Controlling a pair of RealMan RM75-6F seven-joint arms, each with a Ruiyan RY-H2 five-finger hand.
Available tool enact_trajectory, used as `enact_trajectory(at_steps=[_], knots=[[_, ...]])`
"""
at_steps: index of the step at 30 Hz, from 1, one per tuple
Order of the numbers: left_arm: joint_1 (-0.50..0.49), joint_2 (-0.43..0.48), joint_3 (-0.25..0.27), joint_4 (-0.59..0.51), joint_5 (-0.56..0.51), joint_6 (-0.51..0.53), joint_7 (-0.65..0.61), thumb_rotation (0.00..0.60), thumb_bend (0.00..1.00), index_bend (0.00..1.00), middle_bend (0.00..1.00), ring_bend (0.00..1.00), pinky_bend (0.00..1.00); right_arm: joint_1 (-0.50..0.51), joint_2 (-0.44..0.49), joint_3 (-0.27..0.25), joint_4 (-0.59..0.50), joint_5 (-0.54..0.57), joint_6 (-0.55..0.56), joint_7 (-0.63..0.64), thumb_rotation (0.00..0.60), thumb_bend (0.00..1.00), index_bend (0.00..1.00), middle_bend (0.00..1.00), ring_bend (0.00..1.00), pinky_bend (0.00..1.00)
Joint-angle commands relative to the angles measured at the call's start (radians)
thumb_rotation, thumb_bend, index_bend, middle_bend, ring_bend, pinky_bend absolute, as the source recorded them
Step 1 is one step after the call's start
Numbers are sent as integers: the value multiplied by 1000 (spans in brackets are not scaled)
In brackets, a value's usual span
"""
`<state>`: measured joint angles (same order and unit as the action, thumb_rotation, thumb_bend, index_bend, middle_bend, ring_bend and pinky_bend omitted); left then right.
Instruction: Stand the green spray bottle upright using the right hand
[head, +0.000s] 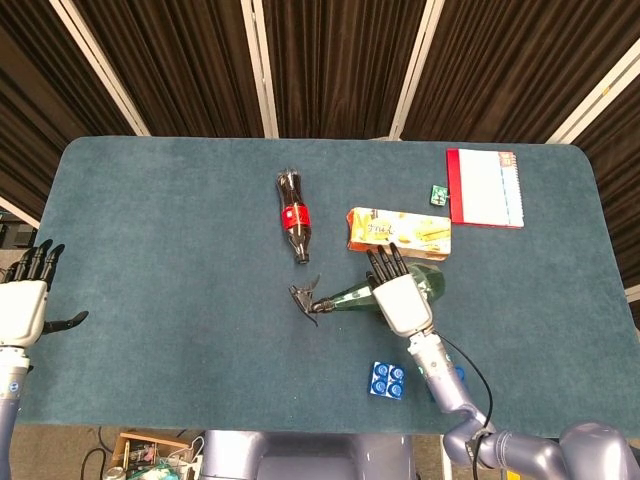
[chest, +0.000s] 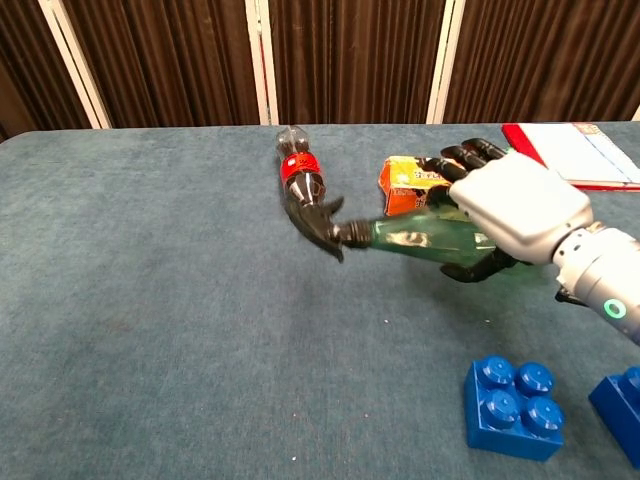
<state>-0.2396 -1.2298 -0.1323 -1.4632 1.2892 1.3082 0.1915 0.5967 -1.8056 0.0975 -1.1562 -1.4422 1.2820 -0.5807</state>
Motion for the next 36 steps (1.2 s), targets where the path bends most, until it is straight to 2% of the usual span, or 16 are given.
enact_trajectory(at_steps=[1, 5, 6, 13, 20, 33, 36], knots=[[-1, -4, -1, 2, -5, 2, 9, 600, 32, 0, 0, 31, 162, -4, 16, -19, 97, -168, 151, 415, 600, 585, 899, 110, 0, 0], [-3, -10, -4, 1, -11, 5, 20, 600, 32, 0, 0, 31, 162, -9, -36, -13, 239, -223, 270, 651, 600, 588, 901, 112, 0, 0], [-4, -12, -5, 1, -14, 5, 25, 600, 33, 0, 0, 31, 162, -15, -42, -12, 248, -219, 283, 777, 600, 588, 901, 112, 0, 0], [-11, -21, -6, 4, -25, 0, 44, 600, 32, 0, 0, 31, 162, -17, -46, 17, 334, -176, 275, 1173, 600, 587, 901, 103, 0, 0], [-10, -42, -20, 21, -45, 27, 82, 600, 38, 0, 0, 31, 162, -28, -64, 38, 344, -130, 241, 1262, 600, 606, 901, 65, 0, 0], [-10, -38, -16, 24, -38, 25, 64, 600, 38, 0, 0, 31, 162, -50, -33, 10, 242, -64, 62, 1314, 600, 607, 901, 50, 0, 0], [-12, -38, -15, 28, -36, 22, 61, 600, 38, 0, 0, 31, 162, -50, -13, 20, 197, -47, 31, 1328, 600, 606, 901, 50, 0, 0]])
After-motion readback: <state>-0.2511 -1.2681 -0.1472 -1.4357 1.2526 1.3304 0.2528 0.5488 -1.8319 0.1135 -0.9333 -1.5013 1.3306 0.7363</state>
